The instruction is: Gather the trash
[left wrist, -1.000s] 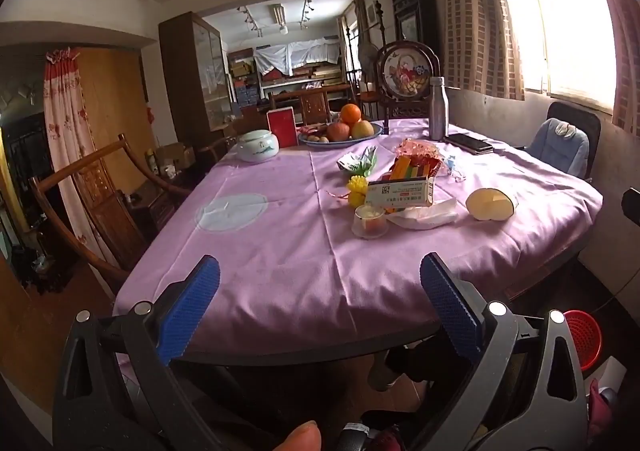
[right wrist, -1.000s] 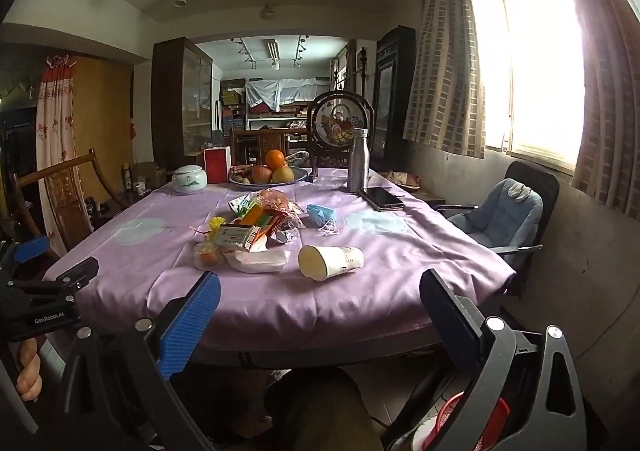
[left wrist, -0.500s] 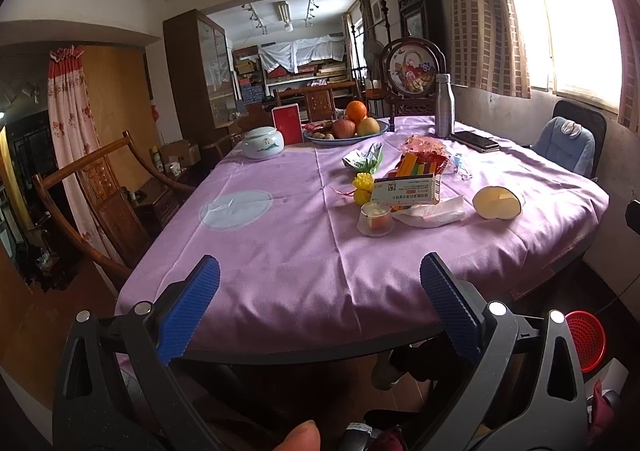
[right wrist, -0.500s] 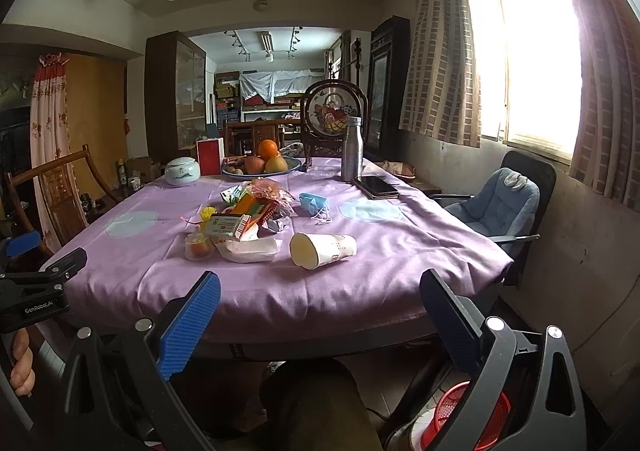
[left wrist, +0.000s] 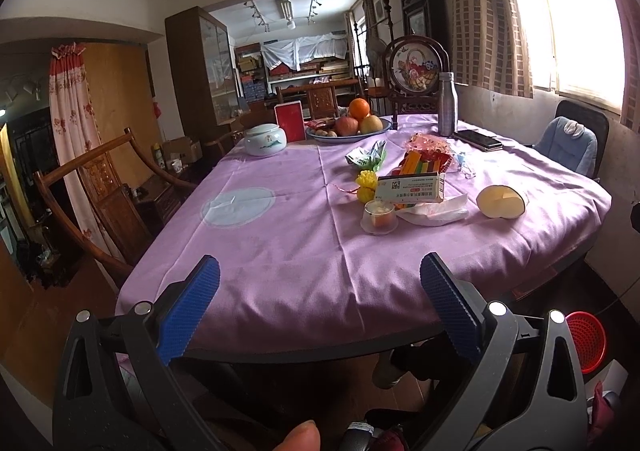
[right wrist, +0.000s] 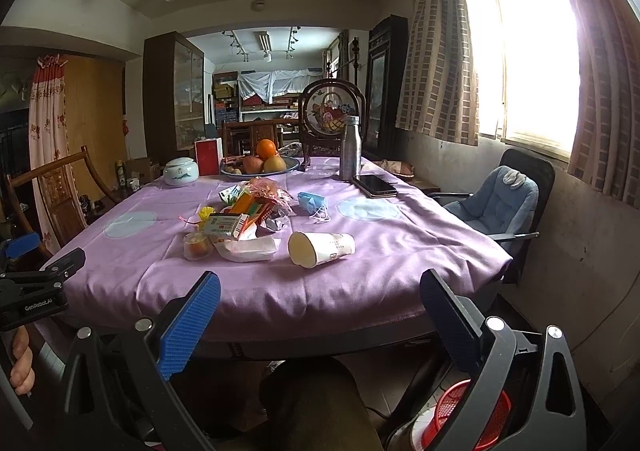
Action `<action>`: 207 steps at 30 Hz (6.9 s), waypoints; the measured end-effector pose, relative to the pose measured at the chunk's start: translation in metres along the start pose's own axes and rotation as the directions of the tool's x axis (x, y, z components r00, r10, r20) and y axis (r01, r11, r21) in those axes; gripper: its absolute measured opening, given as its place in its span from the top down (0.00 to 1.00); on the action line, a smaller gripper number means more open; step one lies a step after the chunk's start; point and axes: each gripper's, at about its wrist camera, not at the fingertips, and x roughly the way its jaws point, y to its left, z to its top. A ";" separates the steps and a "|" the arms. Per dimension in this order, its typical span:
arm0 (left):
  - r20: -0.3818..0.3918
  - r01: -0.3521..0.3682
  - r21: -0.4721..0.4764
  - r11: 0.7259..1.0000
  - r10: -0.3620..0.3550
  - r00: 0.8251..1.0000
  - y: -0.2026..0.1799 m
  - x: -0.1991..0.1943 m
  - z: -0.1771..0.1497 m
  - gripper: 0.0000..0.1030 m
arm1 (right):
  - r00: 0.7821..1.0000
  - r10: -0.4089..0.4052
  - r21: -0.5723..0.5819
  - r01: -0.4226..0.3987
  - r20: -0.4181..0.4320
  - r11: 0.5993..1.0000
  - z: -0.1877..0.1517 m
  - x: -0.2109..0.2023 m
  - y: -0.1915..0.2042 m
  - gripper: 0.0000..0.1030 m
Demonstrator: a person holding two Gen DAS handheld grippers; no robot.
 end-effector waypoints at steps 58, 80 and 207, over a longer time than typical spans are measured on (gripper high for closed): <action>-0.005 0.000 -0.002 1.000 0.000 1.000 0.006 0.003 -0.009 0.06 | 1.000 0.002 0.003 -0.002 0.002 1.000 -0.002 0.000 -0.001 0.05; -0.109 0.046 -0.017 0.999 -0.048 0.993 0.004 0.035 -0.019 0.06 | 0.999 -0.005 0.032 0.006 -0.053 0.999 -0.020 0.018 -0.012 0.05; -0.429 0.788 0.231 0.571 -0.667 0.609 -0.359 0.095 0.011 0.45 | 0.914 -0.168 0.585 0.370 -0.370 0.722 -0.223 0.129 -0.353 0.06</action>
